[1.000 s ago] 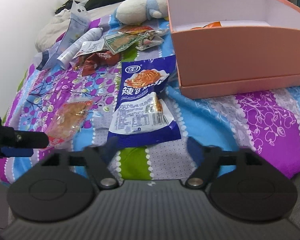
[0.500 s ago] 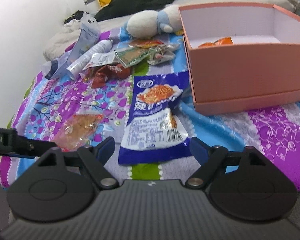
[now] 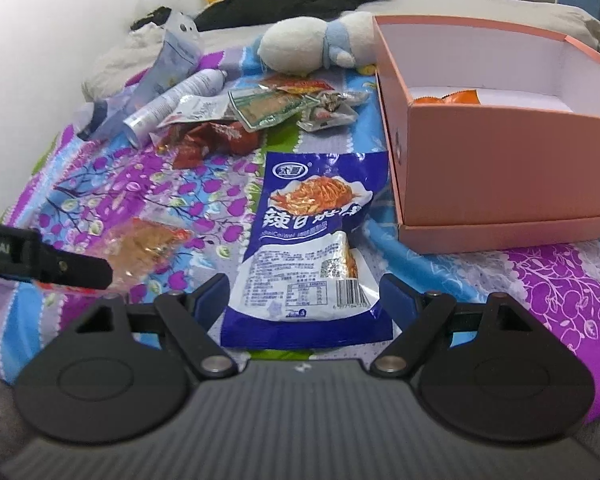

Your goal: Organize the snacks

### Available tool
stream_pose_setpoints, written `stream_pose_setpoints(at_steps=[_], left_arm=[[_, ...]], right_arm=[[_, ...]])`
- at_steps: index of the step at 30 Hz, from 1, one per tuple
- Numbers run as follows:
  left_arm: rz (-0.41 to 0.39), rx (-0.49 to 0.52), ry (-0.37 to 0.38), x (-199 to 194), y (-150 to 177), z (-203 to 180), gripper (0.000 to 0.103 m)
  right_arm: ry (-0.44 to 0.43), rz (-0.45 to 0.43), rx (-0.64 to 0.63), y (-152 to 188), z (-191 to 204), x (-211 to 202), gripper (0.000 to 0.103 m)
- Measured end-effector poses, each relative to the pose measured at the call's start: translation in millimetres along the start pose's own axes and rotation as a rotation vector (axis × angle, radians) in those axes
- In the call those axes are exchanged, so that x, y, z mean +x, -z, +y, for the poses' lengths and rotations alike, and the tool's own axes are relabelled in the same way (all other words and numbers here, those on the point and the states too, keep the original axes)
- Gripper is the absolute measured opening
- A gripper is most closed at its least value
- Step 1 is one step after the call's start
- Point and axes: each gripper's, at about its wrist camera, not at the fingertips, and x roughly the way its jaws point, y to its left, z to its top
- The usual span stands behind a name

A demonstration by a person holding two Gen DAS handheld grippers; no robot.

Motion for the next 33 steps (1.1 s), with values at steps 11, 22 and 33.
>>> stream_pose_setpoints(at_steps=[11, 22, 33], left_arm=[[0.080, 0.108, -0.144, 33.9, -6.3, 5.0, 0.096], [0.136, 0.040, -0.183, 9.6, 14.3, 31.2, 0.096], [0.084, -0.006, -0.126, -21.1, 0.9, 36.1, 0.097]], right_arm=[[0.020, 0.054, -0.082, -12.2, 12.7, 36.1, 0.084], [0.017, 0.058, -0.142, -11.9, 16.8, 56.3, 0.085], [0.003, 0.069, -0.188, -12.9, 15.4, 48.5, 0.061]])
